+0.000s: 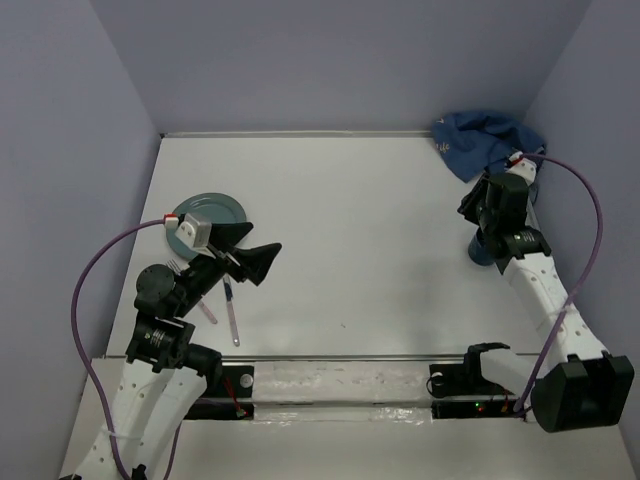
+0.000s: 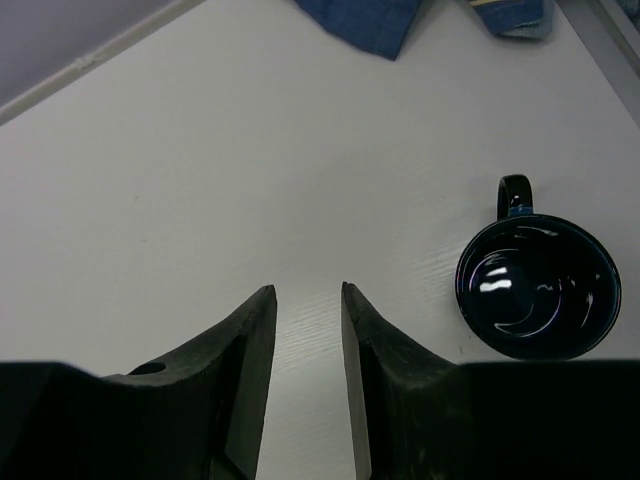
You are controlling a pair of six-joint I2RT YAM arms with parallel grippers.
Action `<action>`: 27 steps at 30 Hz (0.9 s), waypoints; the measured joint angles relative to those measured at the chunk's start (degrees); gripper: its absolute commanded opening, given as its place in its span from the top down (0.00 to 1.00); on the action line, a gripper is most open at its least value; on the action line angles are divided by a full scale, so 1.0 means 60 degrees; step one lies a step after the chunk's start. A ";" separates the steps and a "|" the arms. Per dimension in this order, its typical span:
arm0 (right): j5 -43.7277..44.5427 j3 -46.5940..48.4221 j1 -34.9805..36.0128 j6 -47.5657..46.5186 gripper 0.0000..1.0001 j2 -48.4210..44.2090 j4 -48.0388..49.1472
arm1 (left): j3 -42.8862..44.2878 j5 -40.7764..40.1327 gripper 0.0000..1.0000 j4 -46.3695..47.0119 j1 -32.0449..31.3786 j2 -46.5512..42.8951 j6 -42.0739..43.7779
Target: Set the dinner table for one person
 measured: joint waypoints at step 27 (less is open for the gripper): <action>0.0441 0.6422 -0.2036 0.0747 0.47 1.0127 0.1603 | 0.0000 -0.0106 0.01 -0.0033 -0.0452 -0.0029 0.0135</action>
